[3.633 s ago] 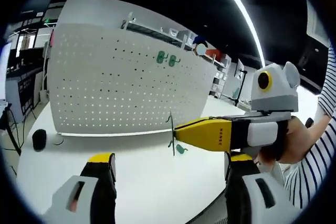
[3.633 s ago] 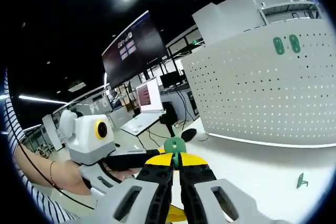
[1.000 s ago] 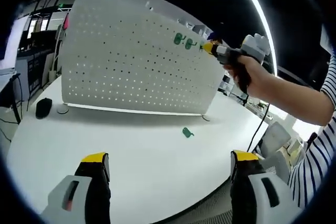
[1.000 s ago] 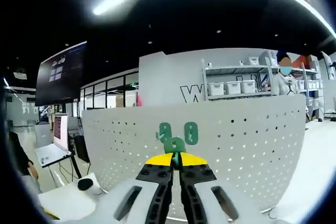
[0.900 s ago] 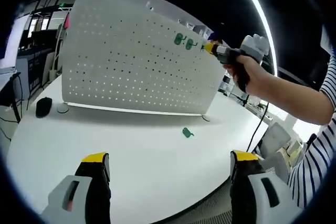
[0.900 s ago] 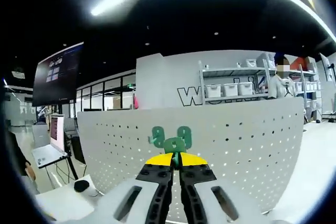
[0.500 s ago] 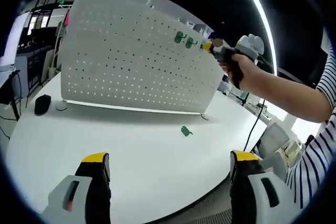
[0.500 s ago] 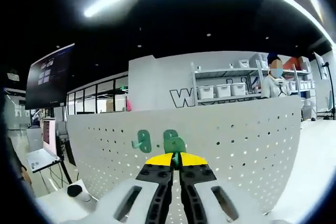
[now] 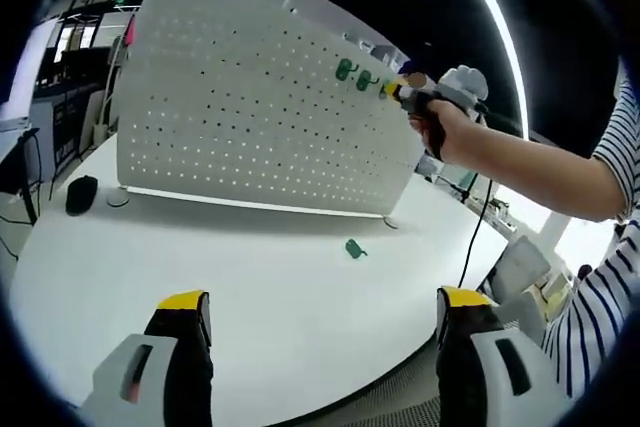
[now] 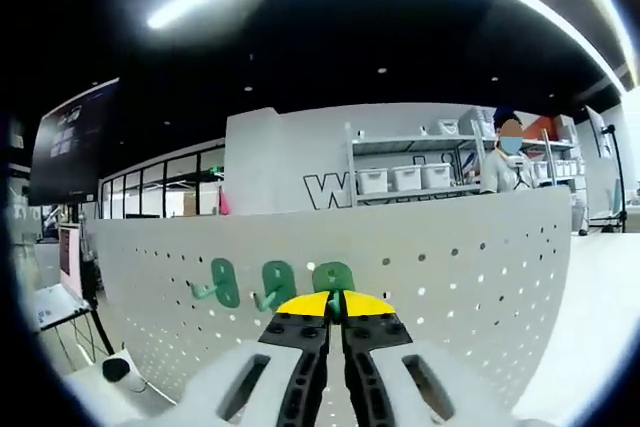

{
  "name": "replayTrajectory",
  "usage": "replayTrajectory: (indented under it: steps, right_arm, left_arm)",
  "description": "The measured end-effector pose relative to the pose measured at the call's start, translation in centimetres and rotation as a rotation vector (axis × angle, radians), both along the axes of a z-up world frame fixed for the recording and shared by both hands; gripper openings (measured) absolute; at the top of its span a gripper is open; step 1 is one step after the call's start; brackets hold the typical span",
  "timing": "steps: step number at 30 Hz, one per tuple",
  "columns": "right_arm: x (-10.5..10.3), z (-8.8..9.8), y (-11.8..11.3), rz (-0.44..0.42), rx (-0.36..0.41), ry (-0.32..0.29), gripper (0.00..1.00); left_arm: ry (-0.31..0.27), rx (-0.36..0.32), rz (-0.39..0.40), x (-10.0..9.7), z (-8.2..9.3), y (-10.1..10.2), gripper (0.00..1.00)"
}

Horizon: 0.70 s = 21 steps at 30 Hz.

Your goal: Insert the hook assembly into the mounting plate slot until the hook locks in place.

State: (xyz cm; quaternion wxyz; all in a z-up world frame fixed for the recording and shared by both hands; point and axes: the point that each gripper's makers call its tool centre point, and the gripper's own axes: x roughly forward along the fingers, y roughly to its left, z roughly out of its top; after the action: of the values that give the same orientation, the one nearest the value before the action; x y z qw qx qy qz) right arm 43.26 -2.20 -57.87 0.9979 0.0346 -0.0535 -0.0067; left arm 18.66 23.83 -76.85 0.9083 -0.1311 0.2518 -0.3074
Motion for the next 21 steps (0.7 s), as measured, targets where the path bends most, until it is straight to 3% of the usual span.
replayTrajectory:
  steps: [12,21]
  right_arm:
    - [0.42,0.54,-0.47,-0.046,-0.027,-0.035,0.01]
    - [0.64,0.65,-0.75,-0.061,-0.002,-0.055,0.01]
  left_arm:
    - [0.011,0.005,-0.009,-0.09,-0.24,-0.12,0.95]
    - [0.015,0.004,-0.004,-0.02,-0.34,-0.07,0.94]
